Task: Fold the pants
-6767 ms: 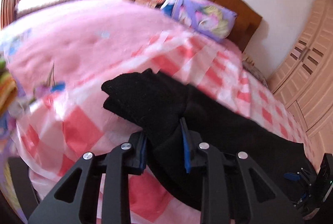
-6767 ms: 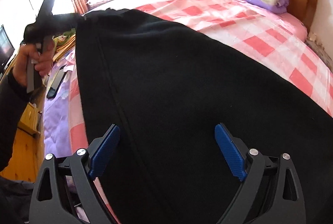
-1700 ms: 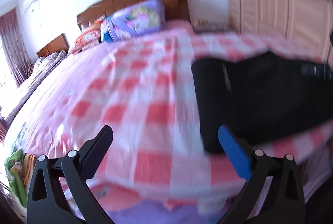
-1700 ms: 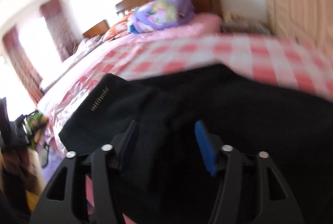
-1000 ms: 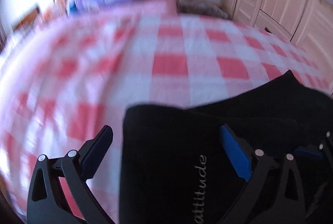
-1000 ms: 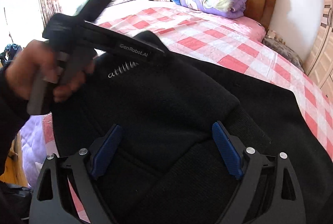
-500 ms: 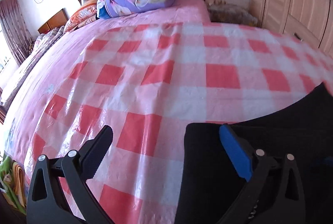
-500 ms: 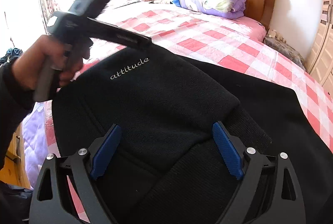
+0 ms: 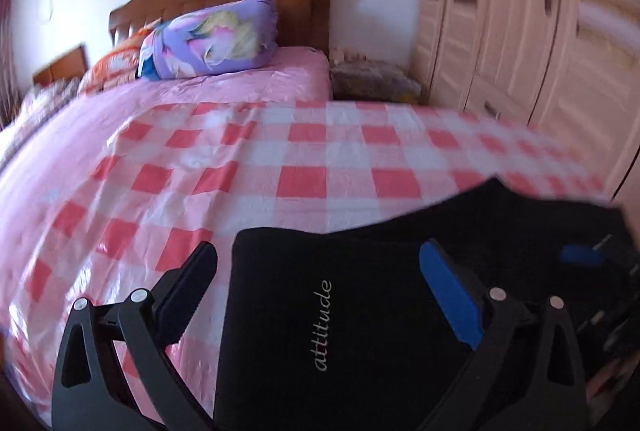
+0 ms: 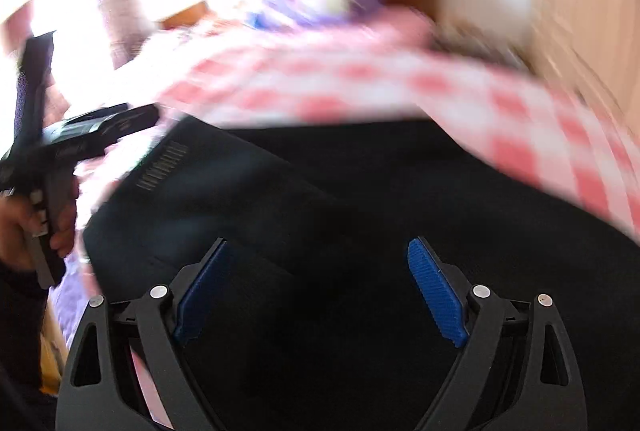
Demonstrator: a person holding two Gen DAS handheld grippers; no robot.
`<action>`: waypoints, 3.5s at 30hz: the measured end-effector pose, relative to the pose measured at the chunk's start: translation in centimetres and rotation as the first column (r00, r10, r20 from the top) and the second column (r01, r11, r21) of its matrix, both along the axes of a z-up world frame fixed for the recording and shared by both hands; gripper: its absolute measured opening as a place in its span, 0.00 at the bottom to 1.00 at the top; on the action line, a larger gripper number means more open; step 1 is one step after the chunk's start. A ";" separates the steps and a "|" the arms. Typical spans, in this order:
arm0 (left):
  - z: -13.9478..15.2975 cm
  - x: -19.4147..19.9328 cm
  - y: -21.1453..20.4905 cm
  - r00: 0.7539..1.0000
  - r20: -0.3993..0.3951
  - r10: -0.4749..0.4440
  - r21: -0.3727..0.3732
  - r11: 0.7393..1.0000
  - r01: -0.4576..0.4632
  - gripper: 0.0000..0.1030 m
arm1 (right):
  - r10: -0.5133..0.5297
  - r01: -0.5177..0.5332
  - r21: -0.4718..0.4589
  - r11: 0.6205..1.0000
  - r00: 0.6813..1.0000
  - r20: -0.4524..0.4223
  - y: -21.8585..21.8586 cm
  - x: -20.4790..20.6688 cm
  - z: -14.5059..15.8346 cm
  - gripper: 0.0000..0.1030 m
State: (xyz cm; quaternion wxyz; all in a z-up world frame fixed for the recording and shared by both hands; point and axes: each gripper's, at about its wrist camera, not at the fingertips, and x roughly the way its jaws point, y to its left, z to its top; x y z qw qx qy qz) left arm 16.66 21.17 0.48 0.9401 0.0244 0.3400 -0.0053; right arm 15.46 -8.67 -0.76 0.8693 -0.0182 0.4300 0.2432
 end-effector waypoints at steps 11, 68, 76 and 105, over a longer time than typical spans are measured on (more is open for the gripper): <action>-5.1 2.7 0.4 0.980 -0.190 0.056 0.060 0.997 -0.045 0.99 | 0.028 -0.031 -0.090 0.995 0.999 -0.037 -6.9 -7.7 -1.2 0.84; -4.6 -8.1 -4.1 0.997 -0.055 -0.049 0.034 0.998 0.051 0.97 | -0.095 0.091 -0.084 0.992 0.994 -0.047 -9.9 -3.1 -1.3 0.96; -5.7 -10.0 -4.2 0.991 -0.069 -0.117 0.022 0.993 0.119 0.99 | -0.107 0.107 -0.091 0.990 0.994 0.004 -11.0 -6.3 -1.9 0.96; 1.2 -0.8 -9.2 0.977 -0.034 -0.212 -0.026 0.977 0.211 0.98 | -0.137 0.136 -0.062 0.989 0.990 -0.022 -6.7 7.5 0.2 0.96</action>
